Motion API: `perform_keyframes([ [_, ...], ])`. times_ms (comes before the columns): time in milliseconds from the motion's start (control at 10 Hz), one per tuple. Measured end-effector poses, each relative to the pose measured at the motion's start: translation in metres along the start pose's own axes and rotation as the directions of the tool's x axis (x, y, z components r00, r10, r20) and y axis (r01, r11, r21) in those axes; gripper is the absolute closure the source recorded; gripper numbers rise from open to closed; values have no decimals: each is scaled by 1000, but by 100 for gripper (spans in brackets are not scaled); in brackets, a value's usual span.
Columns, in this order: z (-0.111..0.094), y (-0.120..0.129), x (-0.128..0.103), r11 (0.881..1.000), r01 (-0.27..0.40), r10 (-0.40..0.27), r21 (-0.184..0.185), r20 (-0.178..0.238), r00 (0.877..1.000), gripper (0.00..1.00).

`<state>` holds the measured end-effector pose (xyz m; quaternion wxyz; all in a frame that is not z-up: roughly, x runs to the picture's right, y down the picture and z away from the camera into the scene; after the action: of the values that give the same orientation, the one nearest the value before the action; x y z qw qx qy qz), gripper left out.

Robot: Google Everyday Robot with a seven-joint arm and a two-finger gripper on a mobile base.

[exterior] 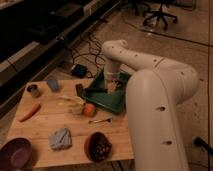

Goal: Place brush in tray

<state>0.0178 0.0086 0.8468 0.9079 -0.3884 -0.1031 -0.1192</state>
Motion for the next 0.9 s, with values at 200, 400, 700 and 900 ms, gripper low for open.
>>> perform_keyframes([
  [200, 17, -2, 3, 1000, -22, 22, -14, -9, 1000, 100],
  [400, 27, -12, 23, 998, -58, 58, -25, -6, 998, 100],
  [700, 38, -18, 43, 995, -87, 87, -51, -3, 996, 93],
  [900, 45, -17, 43, 994, -77, 77, -75, 7, 997, 71],
])
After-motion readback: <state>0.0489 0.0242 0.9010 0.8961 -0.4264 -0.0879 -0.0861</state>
